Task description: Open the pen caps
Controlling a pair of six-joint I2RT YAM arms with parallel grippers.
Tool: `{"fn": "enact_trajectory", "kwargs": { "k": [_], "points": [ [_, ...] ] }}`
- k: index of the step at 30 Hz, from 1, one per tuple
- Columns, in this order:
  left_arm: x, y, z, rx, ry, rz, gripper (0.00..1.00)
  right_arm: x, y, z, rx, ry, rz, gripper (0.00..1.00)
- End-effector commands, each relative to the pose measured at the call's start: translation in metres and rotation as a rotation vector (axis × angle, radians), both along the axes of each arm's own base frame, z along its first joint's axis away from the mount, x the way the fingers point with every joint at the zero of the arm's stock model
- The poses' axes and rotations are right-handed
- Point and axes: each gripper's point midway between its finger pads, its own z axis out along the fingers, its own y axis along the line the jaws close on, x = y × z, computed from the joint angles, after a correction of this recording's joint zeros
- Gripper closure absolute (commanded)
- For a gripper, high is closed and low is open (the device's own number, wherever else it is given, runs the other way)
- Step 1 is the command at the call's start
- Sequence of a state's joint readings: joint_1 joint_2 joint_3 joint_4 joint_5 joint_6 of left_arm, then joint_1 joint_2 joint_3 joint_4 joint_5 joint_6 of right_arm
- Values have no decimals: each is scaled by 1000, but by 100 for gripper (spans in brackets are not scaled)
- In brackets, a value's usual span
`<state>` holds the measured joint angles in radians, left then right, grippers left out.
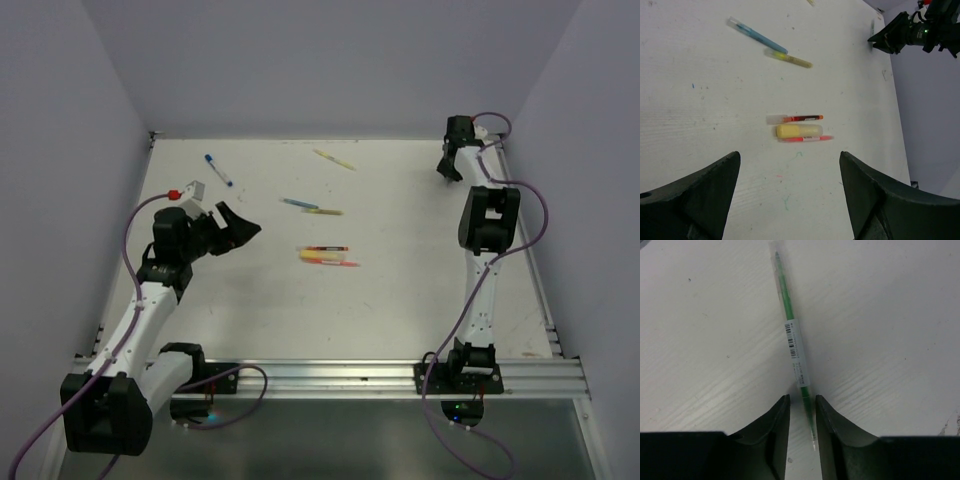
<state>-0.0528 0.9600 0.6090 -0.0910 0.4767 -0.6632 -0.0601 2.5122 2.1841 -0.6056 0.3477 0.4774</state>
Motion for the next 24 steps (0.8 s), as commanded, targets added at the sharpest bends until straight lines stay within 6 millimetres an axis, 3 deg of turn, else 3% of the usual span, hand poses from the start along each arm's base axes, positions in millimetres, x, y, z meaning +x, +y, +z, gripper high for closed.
{"fn": "enact_trajectory", "kwargs": {
  "k": [1,3,6,10,11,12,14,15,16,17,18,19,20,21,22,23,24],
  "points": [
    [1,-1,7,18,-55,-31,17,-12,8,-26,34,87,30,72],
    [0,-2,6,16,-51,-35,17,-13,9,-29,42,95,36,80],
    [-1,-3,4,12,-42,-45,17,-16,12,-34,55,111,49,100],
    [-6,-5,5,2,-34,-57,17,-16,16,-29,67,90,70,100],
    [-7,-6,5,-2,-33,-59,18,-14,20,-5,68,47,83,100],
    [-10,-7,8,-13,-37,-64,18,-32,24,-14,78,81,88,100],
    [-15,-8,6,-23,-31,-70,18,-30,39,15,75,-27,127,100],
    [-18,-10,9,-39,-37,-74,18,-45,48,39,77,-79,145,100],
    [-22,-11,7,-50,-26,-77,19,-53,72,57,85,-106,192,100],
    [-24,-13,7,-62,-24,-84,19,-64,88,66,110,-110,226,100],
    [-27,-15,11,-87,-25,-81,20,-85,103,85,126,-126,269,100],
    [-30,-17,13,-107,-25,-88,21,-100,120,89,146,-113,314,100],
    [-34,-22,15,-135,-33,-115,21,-117,155,91,180,-101,410,100],
    [-37,-25,20,-171,-30,-121,22,-143,172,80,204,-60,469,100],
    [-39,-27,24,-189,-34,-133,22,-164,197,100,214,-85,542,100],
    [-38,-29,31,-200,-65,-143,23,-180,208,104,218,-91,591,100],
    [-42,-31,37,-217,-71,-159,23,-209,222,89,259,-46,662,100]
  ]
}}
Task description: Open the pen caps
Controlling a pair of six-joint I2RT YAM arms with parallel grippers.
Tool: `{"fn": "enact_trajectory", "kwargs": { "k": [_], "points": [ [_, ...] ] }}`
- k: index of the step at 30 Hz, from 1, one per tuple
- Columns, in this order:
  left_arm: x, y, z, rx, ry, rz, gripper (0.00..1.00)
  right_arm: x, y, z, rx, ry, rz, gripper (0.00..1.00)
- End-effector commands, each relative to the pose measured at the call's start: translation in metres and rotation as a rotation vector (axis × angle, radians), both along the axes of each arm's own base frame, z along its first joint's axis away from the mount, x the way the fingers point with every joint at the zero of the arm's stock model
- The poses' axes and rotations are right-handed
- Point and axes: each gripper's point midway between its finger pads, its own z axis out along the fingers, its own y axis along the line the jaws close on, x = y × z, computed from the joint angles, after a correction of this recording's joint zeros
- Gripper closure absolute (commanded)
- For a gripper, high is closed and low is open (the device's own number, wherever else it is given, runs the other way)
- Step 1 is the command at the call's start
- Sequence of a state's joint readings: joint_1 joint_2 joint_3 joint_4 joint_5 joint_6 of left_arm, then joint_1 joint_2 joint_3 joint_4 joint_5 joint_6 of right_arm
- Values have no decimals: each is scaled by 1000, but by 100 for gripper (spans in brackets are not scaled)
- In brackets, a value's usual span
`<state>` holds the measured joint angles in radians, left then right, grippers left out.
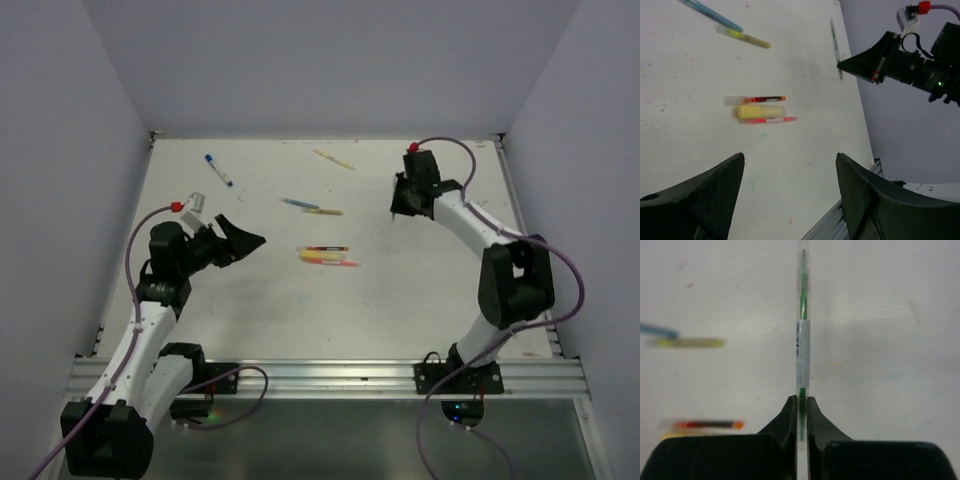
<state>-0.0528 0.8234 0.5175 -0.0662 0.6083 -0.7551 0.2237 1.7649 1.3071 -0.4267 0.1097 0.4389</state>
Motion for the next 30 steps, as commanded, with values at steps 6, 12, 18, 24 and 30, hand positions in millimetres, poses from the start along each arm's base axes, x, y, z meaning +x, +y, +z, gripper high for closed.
{"fn": "enact_trajectory", "kwargs": {
  "k": [6,12,18,24,30],
  "points": [
    [-22,-17,27,-121,-19,-102,24,-174,123,61,365,-85,689,100],
    [-24,-22,22,-199,-29,-84,30,-242,147,99,494,-153,913,100],
    [-13,-66,17,-168,21,-127,30,-259,165,100,520,-116,973,100],
    [-9,-78,30,-239,-27,-111,33,-266,175,96,530,-104,984,100],
    [-11,-93,29,-282,-28,-118,34,-270,185,95,547,-94,999,100]
  ]
}}
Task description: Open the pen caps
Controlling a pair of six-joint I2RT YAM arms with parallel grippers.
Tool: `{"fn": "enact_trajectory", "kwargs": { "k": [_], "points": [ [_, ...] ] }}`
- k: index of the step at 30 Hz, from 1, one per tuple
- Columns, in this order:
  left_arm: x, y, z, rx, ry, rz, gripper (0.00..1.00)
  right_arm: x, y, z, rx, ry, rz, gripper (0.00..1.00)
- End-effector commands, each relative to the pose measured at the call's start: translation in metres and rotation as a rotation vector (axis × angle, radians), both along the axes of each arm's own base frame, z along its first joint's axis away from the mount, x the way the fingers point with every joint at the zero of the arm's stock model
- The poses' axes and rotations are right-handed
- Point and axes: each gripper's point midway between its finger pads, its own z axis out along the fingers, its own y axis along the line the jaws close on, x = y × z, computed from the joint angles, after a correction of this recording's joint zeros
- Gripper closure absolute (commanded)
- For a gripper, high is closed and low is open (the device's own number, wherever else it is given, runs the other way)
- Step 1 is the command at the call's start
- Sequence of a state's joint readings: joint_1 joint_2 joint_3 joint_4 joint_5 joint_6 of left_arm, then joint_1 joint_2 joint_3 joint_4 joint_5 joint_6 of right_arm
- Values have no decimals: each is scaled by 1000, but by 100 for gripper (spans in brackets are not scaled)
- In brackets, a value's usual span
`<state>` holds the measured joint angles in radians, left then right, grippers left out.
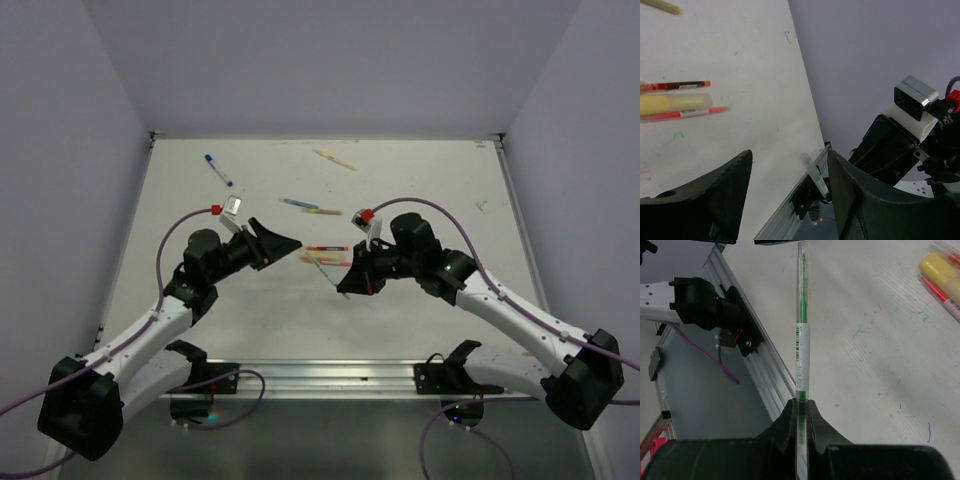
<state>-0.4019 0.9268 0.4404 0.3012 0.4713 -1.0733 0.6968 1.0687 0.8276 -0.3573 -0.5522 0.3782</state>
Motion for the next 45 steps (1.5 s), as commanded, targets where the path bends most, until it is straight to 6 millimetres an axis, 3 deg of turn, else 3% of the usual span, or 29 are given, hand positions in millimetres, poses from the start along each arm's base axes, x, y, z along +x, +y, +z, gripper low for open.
{"fn": "enact_trajectory", "kwargs": {
  "k": [1,17,31,34,37,39,40,42,45],
  "points": [
    [8,-6,18,-77,-65,26,36,1,10,4,35,-5,12,100],
    [4,-27,8,-60,-37,-15,46,13,25,5,52,-20,-30,100],
    [2,-30,4,-51,-32,-21,63,20,30,6,66,-26,-51,100],
    [2,-31,2,-47,-30,-25,69,20,31,8,68,-28,-48,100],
    [3,-31,1,-43,-26,-27,99,20,30,7,61,-31,-48,100],
    [2,-32,-1,-41,-20,-33,100,21,30,5,53,-31,-40,100],
    [2,-33,-1,-41,-16,-35,100,21,32,7,54,-30,-32,98],
    [1,-33,-2,-45,-11,-39,100,22,34,3,39,-20,-17,80],
    [0,-34,0,-47,-13,-42,100,27,39,4,35,-30,-14,68]
  ]
}}
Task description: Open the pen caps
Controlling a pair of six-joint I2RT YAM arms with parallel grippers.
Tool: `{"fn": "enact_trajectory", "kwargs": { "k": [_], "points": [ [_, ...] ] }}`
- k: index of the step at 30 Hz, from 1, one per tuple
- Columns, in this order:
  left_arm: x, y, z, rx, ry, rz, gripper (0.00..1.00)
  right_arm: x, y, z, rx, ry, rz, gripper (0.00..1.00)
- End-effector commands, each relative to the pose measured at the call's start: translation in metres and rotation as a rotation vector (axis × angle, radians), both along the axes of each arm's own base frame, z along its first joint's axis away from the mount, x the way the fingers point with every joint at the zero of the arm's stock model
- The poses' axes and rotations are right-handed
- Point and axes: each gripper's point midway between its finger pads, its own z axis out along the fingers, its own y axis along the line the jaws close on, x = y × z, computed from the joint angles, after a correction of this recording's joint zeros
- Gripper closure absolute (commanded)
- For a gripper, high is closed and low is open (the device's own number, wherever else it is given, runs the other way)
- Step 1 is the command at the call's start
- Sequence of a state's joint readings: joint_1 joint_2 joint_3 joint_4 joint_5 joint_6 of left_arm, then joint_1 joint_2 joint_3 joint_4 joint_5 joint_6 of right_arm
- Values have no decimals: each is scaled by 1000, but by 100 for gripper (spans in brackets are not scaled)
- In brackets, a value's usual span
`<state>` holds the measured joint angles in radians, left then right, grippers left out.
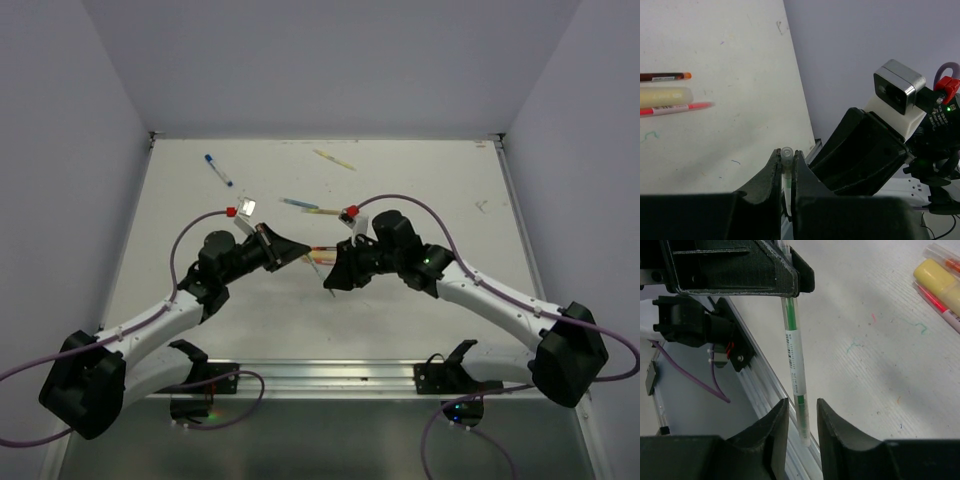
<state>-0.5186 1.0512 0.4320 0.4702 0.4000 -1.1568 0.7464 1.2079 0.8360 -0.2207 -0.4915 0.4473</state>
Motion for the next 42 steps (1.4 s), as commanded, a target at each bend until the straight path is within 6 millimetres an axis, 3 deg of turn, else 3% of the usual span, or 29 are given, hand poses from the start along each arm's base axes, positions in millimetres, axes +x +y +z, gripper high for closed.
{"fn": "enact_trajectory", "kwargs": {
  "k": [1,10,15,18,20,23,25,26,27,28,33,38,42],
  "points": [
    [1,-1,5,12,-44,-6,100,11,14,26,49,-69,22,66],
    [-1,0,7,17,-43,-7,100,21,34,28,63,-71,58,66],
    [-1,0,11,7,-48,-7,100,20,44,17,51,-49,87,69],
    [0,-1,14,0,-53,-10,100,17,47,8,32,-42,100,100],
    [2,-2,17,1,-58,-7,100,16,46,-2,-8,-50,87,100],
    [16,7,0,92,31,82,100,17,38,-16,-122,-93,23,100],
    [33,23,-7,162,108,223,100,38,22,-28,-248,-179,-122,100],
    [39,29,-7,174,118,268,100,25,18,-39,-337,-198,-116,100],
    [42,34,-11,192,142,306,100,30,11,-42,-399,-247,-163,100],
    [52,40,-3,195,134,360,100,40,-3,-47,-481,-306,-244,100],
    [79,51,-1,219,157,409,100,35,-23,-56,-601,-417,-340,100],
    [81,59,-5,207,178,425,100,38,-38,-59,-667,-462,-381,100],
    [81,56,7,179,108,381,100,33,-31,-58,-624,-447,-344,100]
  ]
}}
